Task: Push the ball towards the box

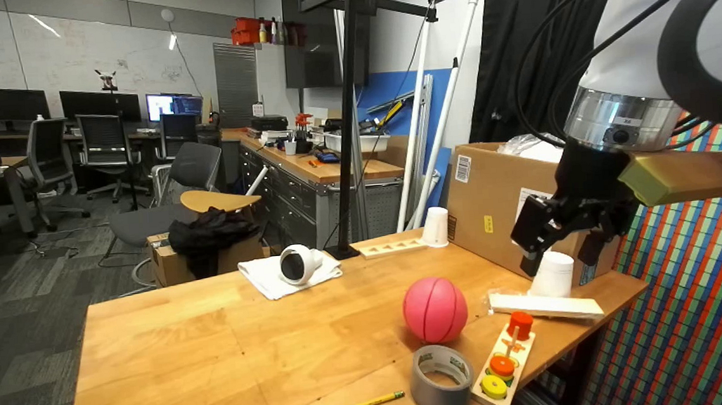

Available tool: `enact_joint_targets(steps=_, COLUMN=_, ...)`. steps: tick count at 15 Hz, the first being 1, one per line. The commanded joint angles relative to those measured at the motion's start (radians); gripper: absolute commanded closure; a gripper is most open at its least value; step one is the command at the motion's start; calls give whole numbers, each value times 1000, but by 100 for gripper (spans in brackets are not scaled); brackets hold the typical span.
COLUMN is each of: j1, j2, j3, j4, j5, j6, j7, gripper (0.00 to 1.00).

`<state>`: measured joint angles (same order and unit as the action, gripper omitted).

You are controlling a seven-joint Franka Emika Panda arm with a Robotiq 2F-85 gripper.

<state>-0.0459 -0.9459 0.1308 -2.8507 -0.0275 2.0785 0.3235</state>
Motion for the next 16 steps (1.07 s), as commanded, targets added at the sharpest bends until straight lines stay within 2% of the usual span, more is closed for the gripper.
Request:
enact_joint_targets(steps=1, j1=35, j2=22, j3=40, j4=13, j5=-12, j6=43, j7=-34, gripper=0)
enact_joint_targets(steps=5, j1=128, j2=109, j3=118, j4=46, j5=-11, j6=135, j7=-80, gripper=0)
enact_joint_targets(steps=9, j1=205, j2=246, j3=160, j4=51, j5=-22, j6=320, j7=-136, gripper=0)
enact_joint_targets(steps=12, j1=258, j2=372, j3=138, j4=54, j5=-17, j6=475, j7=-231, gripper=0)
enact_joint_targets(steps=16, j1=353, j2=595, j3=47, j4=106, j5=51, j6=611, j7=-418, gripper=0)
